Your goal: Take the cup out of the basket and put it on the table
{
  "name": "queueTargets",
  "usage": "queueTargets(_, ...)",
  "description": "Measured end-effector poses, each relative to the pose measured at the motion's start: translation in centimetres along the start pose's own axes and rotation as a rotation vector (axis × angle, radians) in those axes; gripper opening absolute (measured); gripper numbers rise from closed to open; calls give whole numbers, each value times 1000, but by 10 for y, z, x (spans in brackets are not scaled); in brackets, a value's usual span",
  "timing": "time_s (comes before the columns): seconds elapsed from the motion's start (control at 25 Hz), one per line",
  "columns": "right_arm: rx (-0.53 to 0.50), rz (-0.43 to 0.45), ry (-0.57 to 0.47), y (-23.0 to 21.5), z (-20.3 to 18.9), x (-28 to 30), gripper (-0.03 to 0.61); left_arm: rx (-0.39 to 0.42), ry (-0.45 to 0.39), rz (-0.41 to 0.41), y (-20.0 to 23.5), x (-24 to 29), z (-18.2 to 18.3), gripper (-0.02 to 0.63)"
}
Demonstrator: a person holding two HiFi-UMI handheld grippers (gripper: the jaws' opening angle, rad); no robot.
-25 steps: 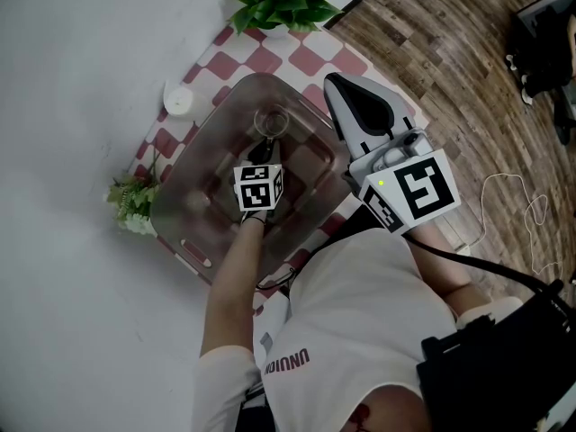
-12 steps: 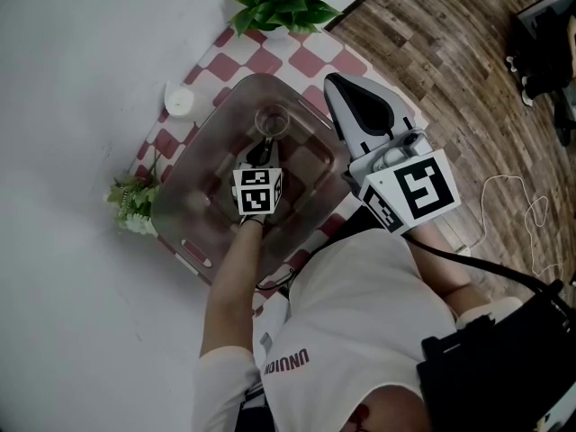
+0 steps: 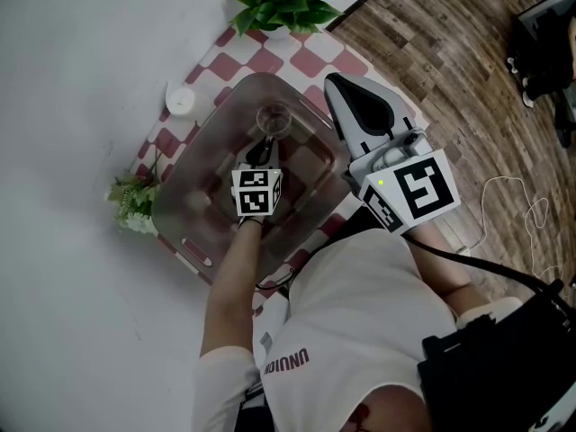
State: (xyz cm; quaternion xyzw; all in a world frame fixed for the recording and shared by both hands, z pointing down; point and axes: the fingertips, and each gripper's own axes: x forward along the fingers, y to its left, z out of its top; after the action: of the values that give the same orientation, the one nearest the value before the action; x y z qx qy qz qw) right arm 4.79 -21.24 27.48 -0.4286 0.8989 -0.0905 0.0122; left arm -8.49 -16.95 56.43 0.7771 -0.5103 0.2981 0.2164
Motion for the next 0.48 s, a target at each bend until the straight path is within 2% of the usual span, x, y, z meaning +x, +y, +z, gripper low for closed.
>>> queueTargets(0.2,0,2,-2,0,1,0,17,46,-25,6,-1,-4,8,60)
queueTargets(0.48,0,5,-4,1,0,0,17,60,-44,1,-1,-8,14,60)
